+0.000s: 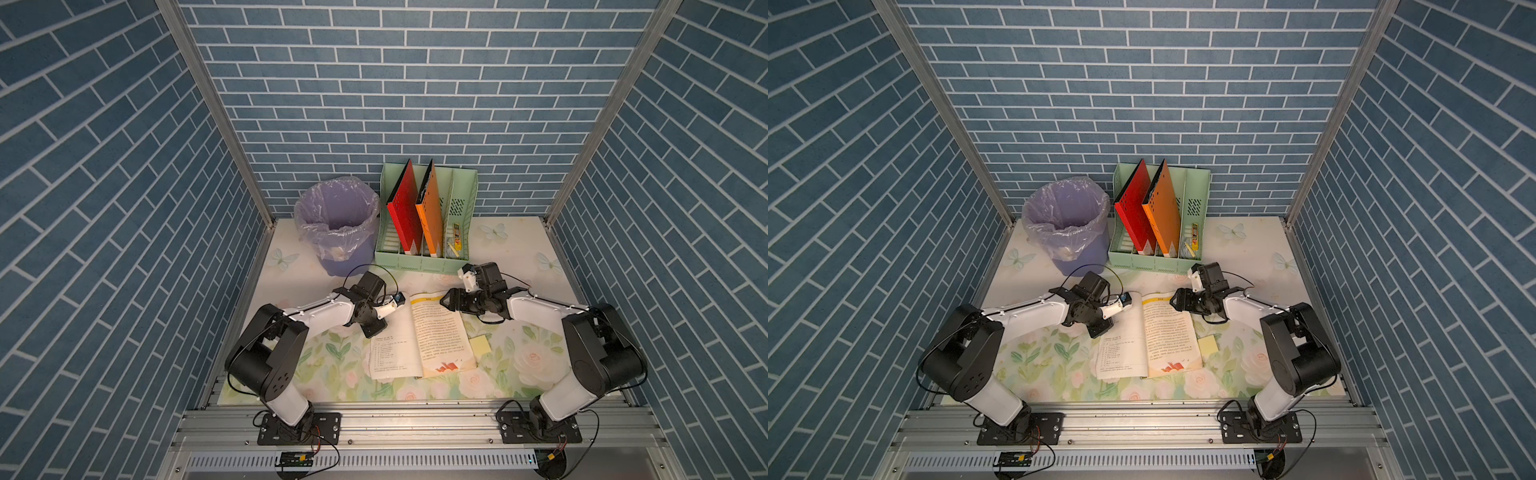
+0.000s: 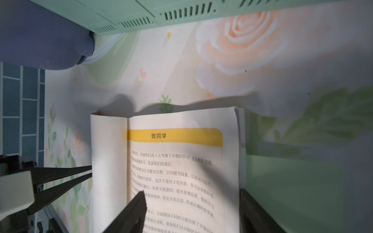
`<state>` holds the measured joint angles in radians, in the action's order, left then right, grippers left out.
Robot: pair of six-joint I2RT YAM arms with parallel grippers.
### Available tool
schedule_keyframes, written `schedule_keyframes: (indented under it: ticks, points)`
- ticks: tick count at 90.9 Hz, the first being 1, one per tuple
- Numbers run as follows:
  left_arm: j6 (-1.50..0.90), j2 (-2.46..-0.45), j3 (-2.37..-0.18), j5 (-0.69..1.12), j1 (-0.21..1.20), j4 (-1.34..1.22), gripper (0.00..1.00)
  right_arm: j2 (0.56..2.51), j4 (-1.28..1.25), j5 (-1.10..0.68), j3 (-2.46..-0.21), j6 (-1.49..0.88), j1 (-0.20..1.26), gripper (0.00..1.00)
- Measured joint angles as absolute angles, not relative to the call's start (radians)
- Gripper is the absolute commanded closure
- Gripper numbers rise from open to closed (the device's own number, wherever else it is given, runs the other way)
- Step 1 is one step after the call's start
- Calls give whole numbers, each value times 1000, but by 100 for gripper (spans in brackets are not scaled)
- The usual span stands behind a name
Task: Peel off the used sticky note
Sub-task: Turn the page of the book at the center of the board.
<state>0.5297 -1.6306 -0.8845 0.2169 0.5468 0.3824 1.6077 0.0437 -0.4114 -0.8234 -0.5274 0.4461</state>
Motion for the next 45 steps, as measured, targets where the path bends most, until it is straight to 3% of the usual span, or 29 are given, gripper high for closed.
schedule_keyframes:
  ticks: [45]
  points:
    - [531,-1630,-884,210,547,382,87,1586,33,-431,-805,-535,478,38]
